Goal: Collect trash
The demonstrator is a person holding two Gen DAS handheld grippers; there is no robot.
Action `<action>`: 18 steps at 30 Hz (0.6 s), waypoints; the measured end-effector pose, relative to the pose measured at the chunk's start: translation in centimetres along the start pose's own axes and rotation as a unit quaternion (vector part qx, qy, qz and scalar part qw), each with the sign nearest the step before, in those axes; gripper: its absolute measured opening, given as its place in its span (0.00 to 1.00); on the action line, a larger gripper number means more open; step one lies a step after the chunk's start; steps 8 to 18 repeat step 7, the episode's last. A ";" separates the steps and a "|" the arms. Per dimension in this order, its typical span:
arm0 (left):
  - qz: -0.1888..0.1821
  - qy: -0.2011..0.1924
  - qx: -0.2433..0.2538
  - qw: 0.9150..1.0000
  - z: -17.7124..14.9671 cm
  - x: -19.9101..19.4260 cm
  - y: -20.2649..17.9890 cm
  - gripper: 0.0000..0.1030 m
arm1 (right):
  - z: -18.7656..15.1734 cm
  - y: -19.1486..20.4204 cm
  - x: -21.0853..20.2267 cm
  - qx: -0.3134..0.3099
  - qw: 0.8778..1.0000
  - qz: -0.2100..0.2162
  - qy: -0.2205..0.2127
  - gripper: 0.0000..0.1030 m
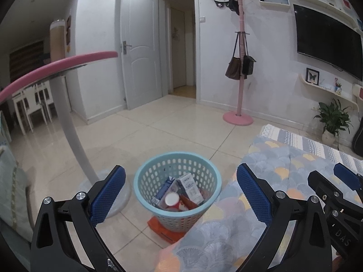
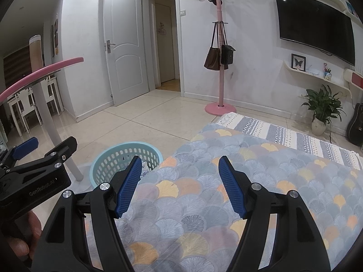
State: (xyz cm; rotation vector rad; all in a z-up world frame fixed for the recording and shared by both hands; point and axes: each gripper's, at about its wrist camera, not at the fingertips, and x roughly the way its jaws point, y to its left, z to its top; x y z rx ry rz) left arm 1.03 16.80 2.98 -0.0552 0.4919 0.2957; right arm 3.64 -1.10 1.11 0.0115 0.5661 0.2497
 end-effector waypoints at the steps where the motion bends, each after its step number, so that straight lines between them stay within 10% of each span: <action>1: 0.000 0.002 -0.003 1.000 0.1 0.0 0.1 0.93 | 0.0 0.0 0.0 0.000 1.000 0.000 0.000 0.64; 18: -0.003 0.005 -0.002 1.000 0.0 -0.1 -0.1 0.93 | 0.1 0.0 -0.1 0.000 1.000 -0.001 -0.001 0.64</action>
